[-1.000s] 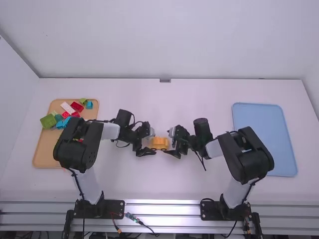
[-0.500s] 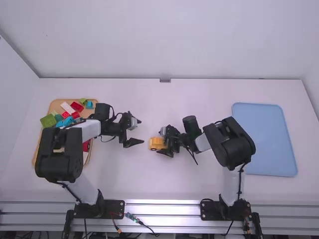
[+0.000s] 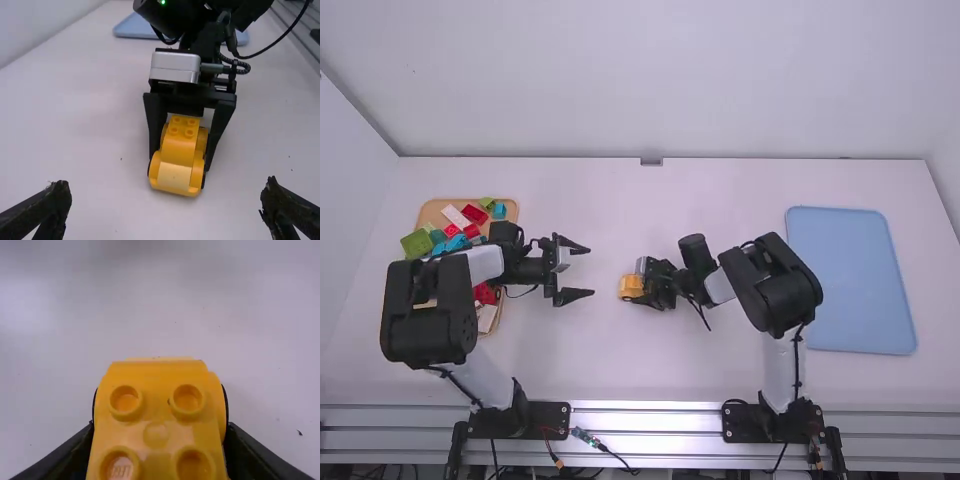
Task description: Assemble lego blocks to make yellow taxi
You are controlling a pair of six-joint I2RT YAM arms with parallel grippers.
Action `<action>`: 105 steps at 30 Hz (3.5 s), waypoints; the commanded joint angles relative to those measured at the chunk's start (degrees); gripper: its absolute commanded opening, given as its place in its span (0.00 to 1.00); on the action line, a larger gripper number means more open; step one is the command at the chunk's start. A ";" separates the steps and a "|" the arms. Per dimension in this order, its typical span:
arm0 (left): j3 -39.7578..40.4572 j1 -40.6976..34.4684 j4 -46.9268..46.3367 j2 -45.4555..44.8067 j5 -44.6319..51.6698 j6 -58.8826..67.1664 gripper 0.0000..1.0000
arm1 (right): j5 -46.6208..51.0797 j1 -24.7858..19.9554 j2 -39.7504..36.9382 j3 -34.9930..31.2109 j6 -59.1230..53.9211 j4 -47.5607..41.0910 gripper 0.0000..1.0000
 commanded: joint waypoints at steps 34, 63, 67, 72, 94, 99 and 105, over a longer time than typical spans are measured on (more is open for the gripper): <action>-0.37 -16.22 44.33 -1.33 -47.06 -78.60 0.99 | 29.20 -45.75 -29.44 2.51 18.12 -34.01 0.41; 12.76 -16.31 22.80 -1.33 -64.89 -99.08 0.99 | 43.41 -58.84 -24.35 0.44 27.08 -30.88 0.99; 12.68 -16.28 23.10 -1.33 -65.20 -99.76 0.99 | 48.54 -56.61 -29.64 2.05 28.87 -36.26 0.99; 12.70 -16.28 23.41 -1.36 -66.49 -97.98 0.99 | 53.57 -51.15 -36.83 5.86 29.86 -45.16 0.99; 25.75 -28.09 -0.85 -4.15 -81.55 -98.12 0.99 | 55.17 -12.37 -44.92 10.99 36.02 -53.09 0.99; 23.18 -27.94 0.52 -8.52 -80.27 -96.99 0.96 | 57.06 -9.60 -46.69 9.63 37.38 -51.88 0.97; 19.08 -23.85 4.61 -12.61 -76.17 -92.89 0.89 | 52.79 -13.87 -50.96 5.37 40.32 -47.61 0.89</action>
